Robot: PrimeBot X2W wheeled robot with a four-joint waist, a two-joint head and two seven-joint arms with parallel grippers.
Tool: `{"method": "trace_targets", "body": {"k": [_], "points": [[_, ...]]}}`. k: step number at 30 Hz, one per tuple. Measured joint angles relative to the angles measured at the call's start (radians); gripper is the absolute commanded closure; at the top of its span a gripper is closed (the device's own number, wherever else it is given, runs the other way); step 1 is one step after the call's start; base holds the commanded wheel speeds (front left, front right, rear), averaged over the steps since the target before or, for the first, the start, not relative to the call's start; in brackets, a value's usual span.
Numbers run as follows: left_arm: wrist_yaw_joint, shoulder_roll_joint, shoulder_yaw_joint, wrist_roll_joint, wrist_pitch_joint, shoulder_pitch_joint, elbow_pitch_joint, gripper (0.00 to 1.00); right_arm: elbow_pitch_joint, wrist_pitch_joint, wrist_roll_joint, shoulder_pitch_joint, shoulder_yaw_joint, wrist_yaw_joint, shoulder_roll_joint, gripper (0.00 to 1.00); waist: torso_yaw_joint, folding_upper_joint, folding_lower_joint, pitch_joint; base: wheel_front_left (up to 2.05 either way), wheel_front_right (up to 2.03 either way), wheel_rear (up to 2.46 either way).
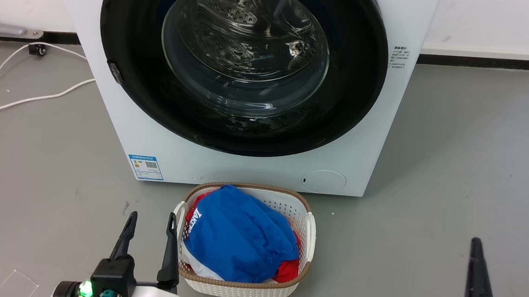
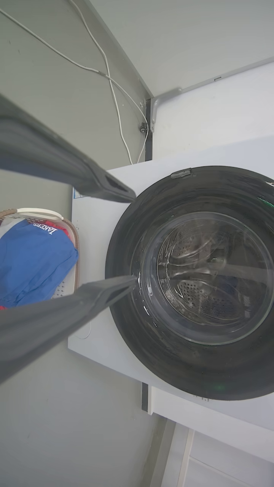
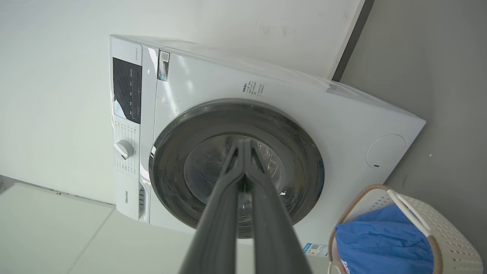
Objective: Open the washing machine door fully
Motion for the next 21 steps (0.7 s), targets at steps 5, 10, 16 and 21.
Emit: {"method": "trace_targets", "body": {"k": [5, 10, 16, 21], "points": [[0.002, 0.000, -0.002, -0.002, 0.000, 0.000, 0.000, 0.00, -0.049, 0.001, 0.262, 0.000, 0.044, 0.000, 0.001, 1.00, 0.002, 0.0000, 0.0000, -0.001, 0.00, 0.00, 0.00], [0.010, 0.000, -0.002, -0.005, 0.000, 0.001, 0.001, 0.00, -0.085, 0.132, 0.384, 0.020, 0.031, 0.000, -0.007, 1.00, 0.004, 0.0000, 0.0000, -0.001, 0.00, 0.00, 0.00], [0.014, 0.000, 0.005, -0.005, 0.000, 0.001, 0.000, 0.00, -0.116, 0.219, 0.373, 0.034, 0.008, 0.000, -0.026, 1.00, 0.002, -0.0001, 0.0000, 0.003, 0.00, 0.00, 0.00], [0.014, 0.000, 0.008, -0.002, 0.000, 0.001, -0.001, 0.00, -0.122, 0.261, 0.380, 0.047, -0.021, 0.000, -0.018, 1.00, 0.002, 0.0000, 0.0000, 0.005, 0.00, 0.00, 0.00]]}}
